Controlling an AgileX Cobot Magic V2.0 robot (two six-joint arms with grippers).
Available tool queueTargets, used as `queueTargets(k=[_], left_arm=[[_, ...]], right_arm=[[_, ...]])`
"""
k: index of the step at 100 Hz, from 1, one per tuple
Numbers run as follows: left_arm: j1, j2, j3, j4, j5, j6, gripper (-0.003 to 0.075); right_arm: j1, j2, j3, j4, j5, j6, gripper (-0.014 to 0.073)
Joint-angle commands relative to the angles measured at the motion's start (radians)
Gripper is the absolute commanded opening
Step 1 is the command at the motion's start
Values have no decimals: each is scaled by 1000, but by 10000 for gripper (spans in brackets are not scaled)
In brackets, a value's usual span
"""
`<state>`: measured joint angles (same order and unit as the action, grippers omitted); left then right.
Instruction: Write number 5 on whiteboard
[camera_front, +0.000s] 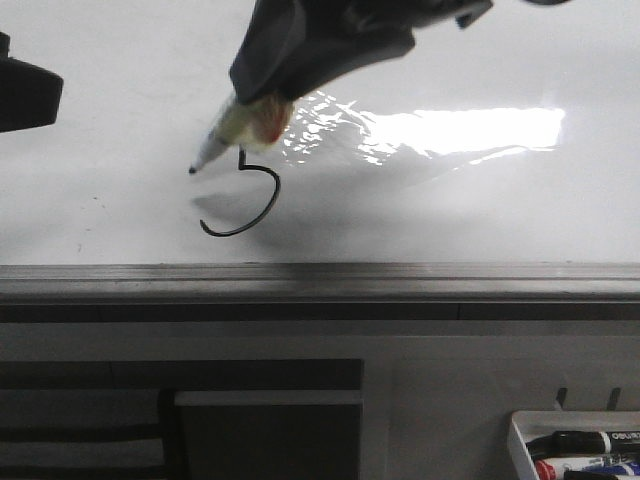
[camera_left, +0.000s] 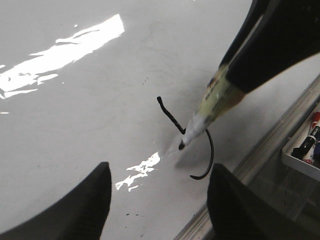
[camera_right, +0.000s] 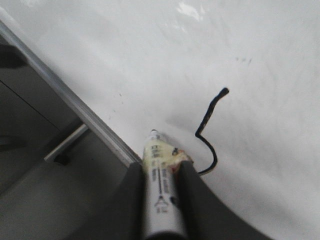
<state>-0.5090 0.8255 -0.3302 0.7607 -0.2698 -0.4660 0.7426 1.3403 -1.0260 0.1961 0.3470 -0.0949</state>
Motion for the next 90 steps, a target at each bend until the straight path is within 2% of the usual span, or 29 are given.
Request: queueTargets(k=[1, 17, 60, 90], left_arm=[[4, -9, -27, -28, -62, -9, 386], [4, -9, -27, -28, -62, -9, 386], [4, -9, -27, -28, -64, -9, 386], [4, -9, -27, -28, -66, -9, 386]], right_arm=[[-22, -66, -35, -26, -75, -5, -50], [-76, -50, -38, -28, -85, -5, -50], [-99, -6, -38, -30, -184, -5, -50], [-163, -17, -38, -32, -94, -5, -50]])
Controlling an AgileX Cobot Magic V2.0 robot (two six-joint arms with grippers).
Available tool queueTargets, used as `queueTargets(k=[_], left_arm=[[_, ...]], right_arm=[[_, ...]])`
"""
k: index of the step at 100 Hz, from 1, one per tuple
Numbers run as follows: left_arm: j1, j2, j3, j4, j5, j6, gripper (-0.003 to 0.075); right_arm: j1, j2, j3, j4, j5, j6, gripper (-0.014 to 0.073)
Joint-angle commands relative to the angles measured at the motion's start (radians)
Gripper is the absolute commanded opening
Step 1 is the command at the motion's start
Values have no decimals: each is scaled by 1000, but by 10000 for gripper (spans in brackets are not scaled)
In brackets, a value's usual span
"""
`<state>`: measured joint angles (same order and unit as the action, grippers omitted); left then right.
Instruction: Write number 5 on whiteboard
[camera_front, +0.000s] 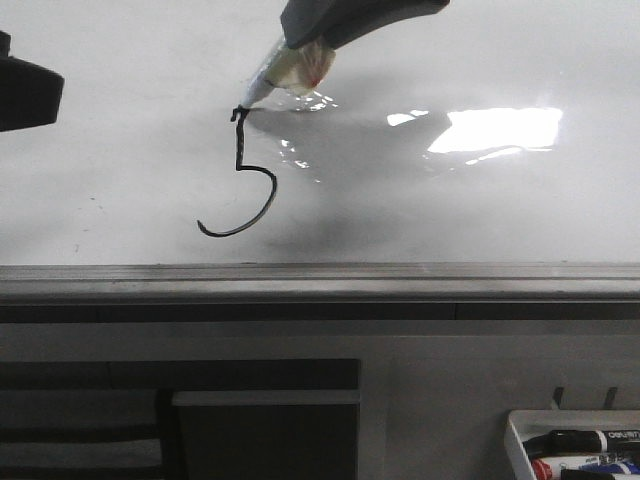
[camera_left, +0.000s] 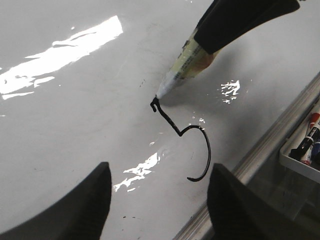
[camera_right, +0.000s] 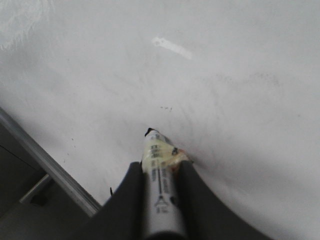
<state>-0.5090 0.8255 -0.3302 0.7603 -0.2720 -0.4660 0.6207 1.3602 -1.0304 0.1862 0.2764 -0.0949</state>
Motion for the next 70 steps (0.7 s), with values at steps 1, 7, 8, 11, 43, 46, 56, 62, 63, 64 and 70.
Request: queueTargets(k=[1, 7, 8, 11, 43, 46, 56, 62, 63, 64, 70], left_arm=[[4, -9, -27, -27, -64, -9, 386], [4, -9, -27, -27, -64, -9, 386], [4, -9, -27, -27, -64, -9, 386], [4, -9, -27, -27, -64, -9, 386], [4, 32, -27, -4, -225, -9, 386], [4, 50, -27, 15, -249, -9, 386], [-1, 116, -29, 88, -317, -9, 386], [-10, 158, -31, 97, -349, -7, 386], [-10, 163, -31, 97, -353, -7, 386], [-13, 167, -31, 97, -356, -7, 386], [-22, 201, -31, 97, -374, -7, 386]], right_arm=[[-44, -38, -34, -22, -20, -5, -50], [-75, -52, -34, -22, 19, -5, -50], [-78, -54, -34, -22, 24, -5, -50], [-91, -59, -34, -22, 43, -5, -50], [-20, -142, -32, -24, 78, -9, -50], [4, -154, -32, -24, 91, -11, -50], [70, -178, -32, -24, 161, -18, -50], [106, -180, -32, -26, 191, -20, -50], [115, -180, -32, -26, 196, -23, -50], [120, -180, -32, -26, 200, -25, -50], [159, -176, -32, -26, 225, -38, -50]])
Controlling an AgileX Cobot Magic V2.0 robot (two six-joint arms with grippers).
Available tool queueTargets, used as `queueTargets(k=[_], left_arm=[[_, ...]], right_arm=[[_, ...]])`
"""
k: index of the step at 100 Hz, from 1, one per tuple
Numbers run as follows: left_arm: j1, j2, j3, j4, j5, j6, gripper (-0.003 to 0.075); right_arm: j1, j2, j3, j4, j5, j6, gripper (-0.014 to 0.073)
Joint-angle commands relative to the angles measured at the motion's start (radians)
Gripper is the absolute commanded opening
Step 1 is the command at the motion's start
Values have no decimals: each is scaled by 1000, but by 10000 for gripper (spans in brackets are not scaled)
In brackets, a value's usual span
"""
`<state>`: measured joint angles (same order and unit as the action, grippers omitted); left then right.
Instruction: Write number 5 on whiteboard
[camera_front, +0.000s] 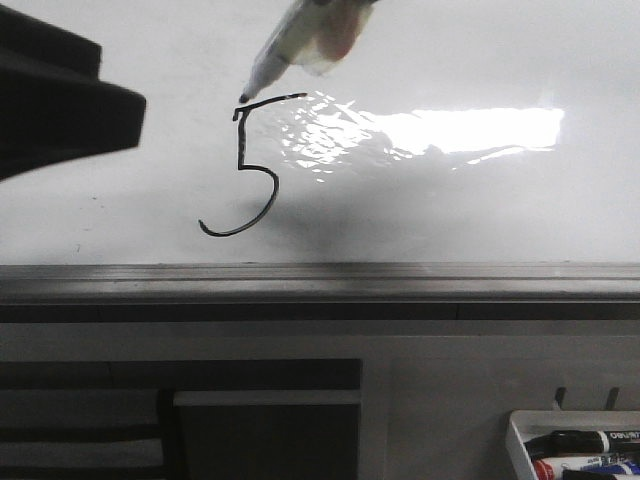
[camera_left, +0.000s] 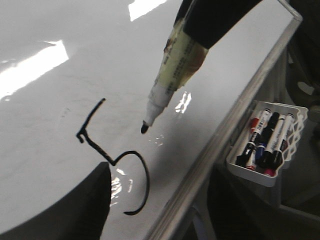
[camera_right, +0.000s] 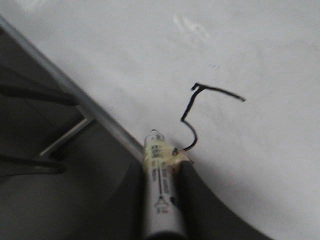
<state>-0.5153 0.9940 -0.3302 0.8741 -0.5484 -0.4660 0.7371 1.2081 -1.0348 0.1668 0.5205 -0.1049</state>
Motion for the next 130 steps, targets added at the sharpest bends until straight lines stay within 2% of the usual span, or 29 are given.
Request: queueTargets(k=[1, 21, 51, 58, 69, 79, 84, 118, 123, 130], left_arm=[[-15, 36, -32, -17, -101, -7, 386], [-71, 111, -82, 23, -125, -7, 386], [-125, 144, -98, 31, -118, -5, 377], [-125, 144, -98, 31, -118, -5, 339], [-125, 144, -98, 31, -118, -5, 238], [-125, 144, -98, 31, -118, -5, 90], [-125, 144, -98, 31, -118, -5, -18], [-125, 144, -98, 60, -118, -5, -20], [-125, 144, -98, 71, -118, -5, -20], [-125, 144, -98, 76, -118, -5, -20]], right_arm=[[42, -24, -27, -7, -16, -30, -50], [122, -1, -27, -7, -1, -34, -50], [138, 6, -27, -2, 12, -34, -50], [138, 6, -27, -2, 29, -34, -50], [138, 6, -27, -2, 44, -34, -50], [138, 6, -27, -2, 46, -34, -50], [138, 6, -27, -2, 46, -34, -50], [138, 6, -27, 6, 46, -34, -46], [138, 6, -27, 10, 46, -34, -11], [138, 6, -27, 23, 40, -34, 120]])
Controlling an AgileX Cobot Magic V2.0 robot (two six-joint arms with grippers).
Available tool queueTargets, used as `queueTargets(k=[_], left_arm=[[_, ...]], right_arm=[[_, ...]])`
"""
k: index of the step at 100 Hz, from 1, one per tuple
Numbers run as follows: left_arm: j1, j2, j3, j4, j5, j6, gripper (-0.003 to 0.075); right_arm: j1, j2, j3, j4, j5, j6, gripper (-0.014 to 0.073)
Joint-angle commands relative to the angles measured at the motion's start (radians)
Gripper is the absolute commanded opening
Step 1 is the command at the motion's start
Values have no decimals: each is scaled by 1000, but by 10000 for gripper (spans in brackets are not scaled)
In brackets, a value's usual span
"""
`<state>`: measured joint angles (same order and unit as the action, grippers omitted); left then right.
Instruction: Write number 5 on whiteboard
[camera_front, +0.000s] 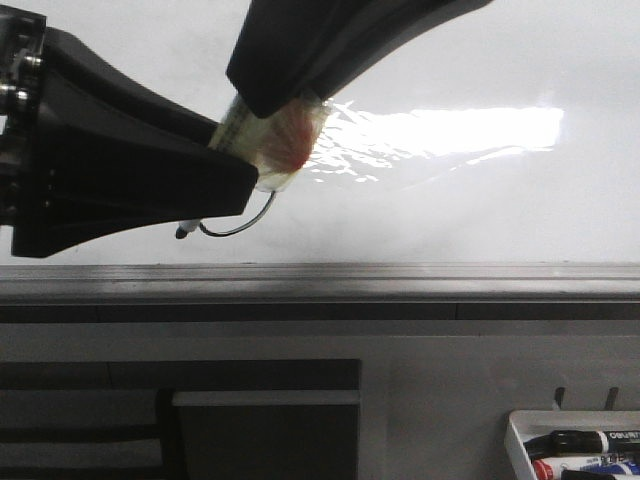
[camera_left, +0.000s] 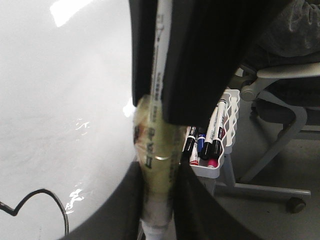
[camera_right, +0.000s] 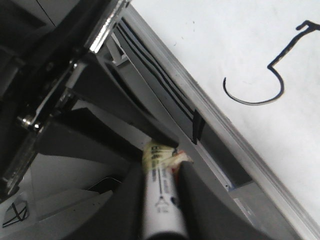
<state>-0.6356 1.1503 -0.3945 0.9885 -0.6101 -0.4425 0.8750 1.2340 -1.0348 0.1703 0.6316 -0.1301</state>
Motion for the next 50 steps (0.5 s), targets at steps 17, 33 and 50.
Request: queueTargets(k=[17, 33, 50], left_arm=[[-5, -13, -33, -82, -44, -83, -20], [-5, -47, -33, -537, 218, -219, -21], [25, -60, -83, -823, 416, -219, -21]], right_arm=[[-11, -22, -29, 0, -126, -9, 522], [-75, -50, -29, -29, -126, -9, 466], [-126, -78, -29, -29, -102, -9, 397]])
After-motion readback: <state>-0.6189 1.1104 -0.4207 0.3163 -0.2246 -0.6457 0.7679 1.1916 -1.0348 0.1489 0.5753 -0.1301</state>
